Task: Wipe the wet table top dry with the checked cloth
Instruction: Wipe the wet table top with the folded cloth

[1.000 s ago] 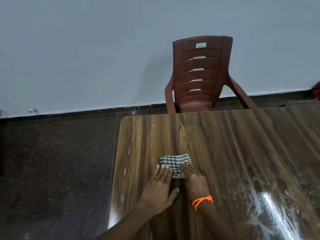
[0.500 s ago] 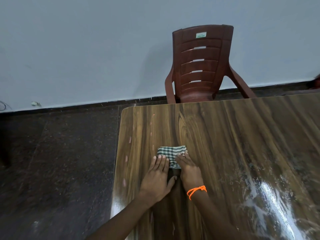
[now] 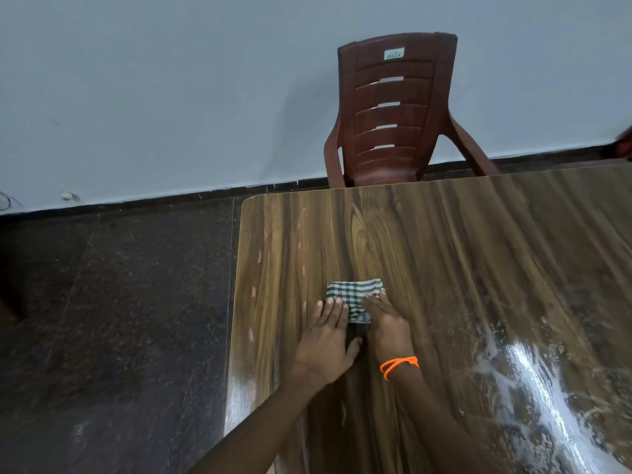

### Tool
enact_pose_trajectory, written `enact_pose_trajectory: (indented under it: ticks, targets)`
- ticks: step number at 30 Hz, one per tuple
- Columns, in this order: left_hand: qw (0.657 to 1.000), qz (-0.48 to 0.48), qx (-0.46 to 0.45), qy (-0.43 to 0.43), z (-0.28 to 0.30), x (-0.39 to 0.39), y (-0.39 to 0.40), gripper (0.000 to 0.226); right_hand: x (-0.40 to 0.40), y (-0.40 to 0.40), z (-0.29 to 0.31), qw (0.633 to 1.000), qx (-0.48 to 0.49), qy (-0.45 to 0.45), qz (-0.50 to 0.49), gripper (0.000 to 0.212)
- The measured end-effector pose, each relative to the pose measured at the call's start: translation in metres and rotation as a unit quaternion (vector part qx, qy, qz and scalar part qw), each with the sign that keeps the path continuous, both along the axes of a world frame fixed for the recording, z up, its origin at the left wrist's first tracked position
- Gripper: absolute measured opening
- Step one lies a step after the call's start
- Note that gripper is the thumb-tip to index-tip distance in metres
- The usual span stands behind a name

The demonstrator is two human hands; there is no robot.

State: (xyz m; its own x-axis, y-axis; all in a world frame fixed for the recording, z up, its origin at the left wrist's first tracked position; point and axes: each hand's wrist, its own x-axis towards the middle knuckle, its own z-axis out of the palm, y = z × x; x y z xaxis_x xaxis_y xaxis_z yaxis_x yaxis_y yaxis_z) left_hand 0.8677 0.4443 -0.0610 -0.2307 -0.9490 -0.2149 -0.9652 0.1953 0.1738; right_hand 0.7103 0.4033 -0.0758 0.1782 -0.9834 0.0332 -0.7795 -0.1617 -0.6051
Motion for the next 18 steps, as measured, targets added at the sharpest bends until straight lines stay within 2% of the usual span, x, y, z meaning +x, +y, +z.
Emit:
enact_pose_trajectory:
  ticks: [5,10,14,18]
  targets:
    - [1.000,-0.017,-0.006,-0.001,-0.003,0.017,0.038,0.079,0.012,0.038,0.001,0.998,0.004,0.037,0.054,0.047]
    - [1.000,-0.026,0.006,0.016,0.002,0.002,0.081,0.079,-0.016,0.076,0.000,0.996,0.004,0.040,0.077,0.047]
    - [0.999,-0.017,0.010,0.035,0.006,-0.025,0.084,0.080,-0.040,0.076,0.004,0.999,0.007,0.014,0.040,0.043]
    - [1.000,-0.013,0.008,0.015,0.011,-0.033,0.063,0.079,-0.031,0.063,0.003,0.999,0.001,-0.019,-0.030,0.042]
